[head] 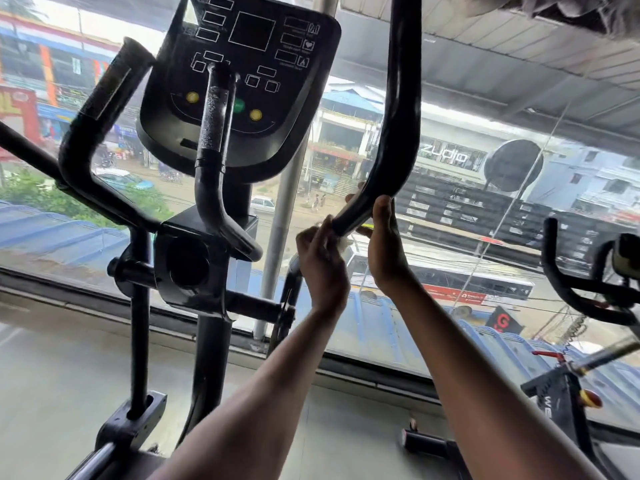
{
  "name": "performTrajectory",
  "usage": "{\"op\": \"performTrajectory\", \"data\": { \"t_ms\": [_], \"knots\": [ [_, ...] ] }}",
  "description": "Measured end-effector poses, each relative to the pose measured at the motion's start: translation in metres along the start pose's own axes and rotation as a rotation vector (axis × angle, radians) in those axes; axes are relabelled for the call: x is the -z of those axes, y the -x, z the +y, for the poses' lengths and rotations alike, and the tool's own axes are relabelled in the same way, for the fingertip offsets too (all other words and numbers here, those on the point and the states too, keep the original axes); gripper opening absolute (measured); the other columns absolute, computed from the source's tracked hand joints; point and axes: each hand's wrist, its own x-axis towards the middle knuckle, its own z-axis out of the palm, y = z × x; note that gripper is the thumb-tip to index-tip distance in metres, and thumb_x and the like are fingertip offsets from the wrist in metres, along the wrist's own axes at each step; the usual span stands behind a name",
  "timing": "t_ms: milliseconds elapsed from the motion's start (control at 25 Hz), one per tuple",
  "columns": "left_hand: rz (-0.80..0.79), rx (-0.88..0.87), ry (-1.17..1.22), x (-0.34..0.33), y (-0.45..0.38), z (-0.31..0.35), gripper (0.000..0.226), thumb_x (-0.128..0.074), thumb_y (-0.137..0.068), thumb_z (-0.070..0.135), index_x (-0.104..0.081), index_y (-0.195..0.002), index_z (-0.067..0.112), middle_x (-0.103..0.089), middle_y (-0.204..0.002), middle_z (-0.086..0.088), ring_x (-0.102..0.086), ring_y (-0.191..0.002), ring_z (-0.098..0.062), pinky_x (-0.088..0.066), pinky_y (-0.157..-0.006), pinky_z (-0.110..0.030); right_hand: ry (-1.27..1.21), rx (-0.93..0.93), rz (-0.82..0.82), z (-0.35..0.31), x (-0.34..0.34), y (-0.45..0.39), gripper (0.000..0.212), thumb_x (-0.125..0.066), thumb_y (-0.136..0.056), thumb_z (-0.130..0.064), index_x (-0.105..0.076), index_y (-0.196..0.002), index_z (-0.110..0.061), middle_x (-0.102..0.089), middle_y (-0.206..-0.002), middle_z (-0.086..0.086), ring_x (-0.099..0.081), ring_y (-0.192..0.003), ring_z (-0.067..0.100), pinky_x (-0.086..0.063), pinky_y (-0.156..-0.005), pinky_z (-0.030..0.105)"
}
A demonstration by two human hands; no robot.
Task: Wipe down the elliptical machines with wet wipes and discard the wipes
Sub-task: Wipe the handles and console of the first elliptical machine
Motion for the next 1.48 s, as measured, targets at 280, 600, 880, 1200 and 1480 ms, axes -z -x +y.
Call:
{"op": "performTrajectory", "data": {
  "t_ms": [280,600,880,1200,1480],
  "knots": [
    [-0.031,0.147,-0.091,-0.001,-0.017,-0.033,0.026,-0.054,-0.094,0.006,-0.070,-0.115,0.007,-0.054,-0.097,0.003,-0.061,-0.091,-0.017,-0.047,-0.081,-0.017,0.001,0.056,0.017,0.005,-0.003,-0.002,0.117,-0.031,-0.067,-0.094,-0.038,-0.143,-0.006,-0.050,-0.141,0.012,-0.047,-0.132,0.023,-0.042,-0.106,0.042],
    [-0.164,0.240,-0.280,0.008,-0.037,-0.053,0.021,-0.063,-0.089,0.003,-0.073,-0.106,0.010,-0.051,-0.099,0.000,-0.057,-0.089,-0.015,-0.042,-0.080,-0.011,0.060,0.100,-0.003,0.017,0.001,-0.007,0.103,-0.024,-0.078,-0.088,-0.038,-0.143,-0.009,-0.049,-0.143,0.010,-0.043,-0.135,0.023,-0.034,-0.109,0.055],
    [-0.127,0.254,-0.201,0.011,-0.029,-0.045,0.023,-0.060,-0.086,0.000,-0.071,-0.089,0.020,-0.067,-0.068,0.012,-0.058,-0.059,0.008,-0.041,-0.060,-0.010,0.036,0.113,-0.012,0.013,-0.002,-0.004,0.102,-0.025,-0.078,-0.087,-0.036,-0.144,-0.011,-0.050,-0.143,0.010,-0.044,-0.134,0.023,-0.035,-0.110,0.052],
    [-0.179,0.435,-0.080,0.014,-0.036,-0.038,0.022,-0.070,-0.080,0.008,-0.058,-0.094,0.021,-0.074,-0.086,-0.006,-0.071,-0.079,-0.026,-0.058,-0.072,-0.036,-0.109,-0.434,0.100,0.089,0.010,0.032,0.017,-0.058,-0.095,-0.033,-0.055,-0.109,-0.024,-0.064,-0.116,0.013,-0.062,-0.090,0.019,-0.048,-0.080,0.034],
    [-0.135,0.312,-0.195,0.022,-0.044,-0.025,0.018,-0.064,-0.084,0.010,-0.059,-0.085,0.028,-0.072,-0.093,-0.002,-0.068,-0.081,-0.021,-0.058,-0.078,-0.040,-0.207,-0.504,0.173,0.108,-0.032,0.004,0.043,-0.084,-0.049,-0.038,-0.061,-0.080,-0.018,-0.067,-0.069,0.006,-0.060,-0.063,0.021,-0.051,-0.062,0.038]
  ]
}}
